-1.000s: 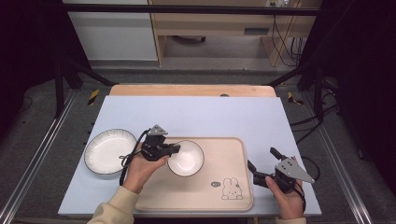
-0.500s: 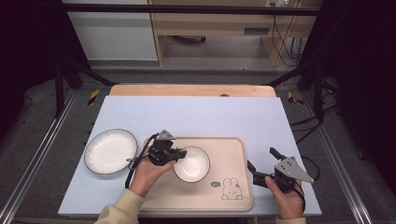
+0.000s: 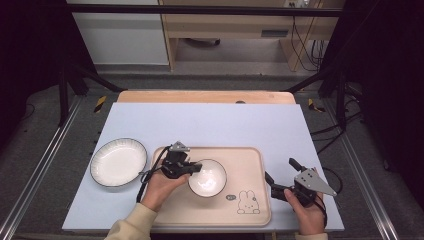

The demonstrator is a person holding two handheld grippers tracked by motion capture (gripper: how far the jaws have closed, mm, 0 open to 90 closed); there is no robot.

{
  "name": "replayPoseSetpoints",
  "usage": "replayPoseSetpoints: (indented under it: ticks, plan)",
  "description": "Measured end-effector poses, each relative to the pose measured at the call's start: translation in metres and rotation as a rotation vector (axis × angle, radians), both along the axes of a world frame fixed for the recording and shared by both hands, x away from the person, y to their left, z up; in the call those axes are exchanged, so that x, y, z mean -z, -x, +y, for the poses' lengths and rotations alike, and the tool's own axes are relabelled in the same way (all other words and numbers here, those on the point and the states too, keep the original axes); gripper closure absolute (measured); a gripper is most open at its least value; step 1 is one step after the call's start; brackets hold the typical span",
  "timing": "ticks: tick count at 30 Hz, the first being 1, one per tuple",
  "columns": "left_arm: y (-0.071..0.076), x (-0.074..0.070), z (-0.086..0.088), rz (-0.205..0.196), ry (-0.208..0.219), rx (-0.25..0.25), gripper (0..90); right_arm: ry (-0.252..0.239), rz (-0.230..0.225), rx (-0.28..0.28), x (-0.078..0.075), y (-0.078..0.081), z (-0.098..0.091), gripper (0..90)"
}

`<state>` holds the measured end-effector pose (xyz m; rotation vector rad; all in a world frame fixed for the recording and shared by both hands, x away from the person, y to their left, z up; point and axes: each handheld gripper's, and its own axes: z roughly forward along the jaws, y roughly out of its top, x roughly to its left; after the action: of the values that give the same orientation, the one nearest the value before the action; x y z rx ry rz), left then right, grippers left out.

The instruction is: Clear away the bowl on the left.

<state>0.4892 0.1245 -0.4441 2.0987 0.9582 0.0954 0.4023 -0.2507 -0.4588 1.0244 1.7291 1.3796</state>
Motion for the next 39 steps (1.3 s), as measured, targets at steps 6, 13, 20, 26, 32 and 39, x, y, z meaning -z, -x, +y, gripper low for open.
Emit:
replayPoseSetpoints:
  ticks: [6,13,20,26,32,39]
  plan:
    - [-0.0012,0.0020,-0.0014,0.009,0.005,-0.002,81.6,-0.001,0.002,0.000,0.0000,0.0000,0.0000,4.9]
    - [-0.0028,0.0037,-0.0019,0.018,0.016,-0.003,81.6,-0.002,0.002,0.000,-0.0001,0.0001,0.0001,4.9]
    - [-0.0051,0.0057,-0.0017,0.044,0.025,0.001,81.6,-0.002,0.003,-0.001,-0.0001,0.0000,0.0002,4.9]
    - [-0.0067,0.0069,-0.0016,0.064,0.036,-0.001,81.5,-0.002,0.004,0.000,0.0000,0.0000,0.0003,4.9]
    - [-0.0087,0.0084,-0.0009,0.077,0.041,-0.001,81.5,-0.002,0.006,-0.001,0.0001,0.0002,0.0005,4.9]
    - [-0.0095,0.0088,-0.0009,0.082,0.041,-0.002,81.4,-0.001,0.005,-0.002,0.0003,0.0000,0.0006,4.9]
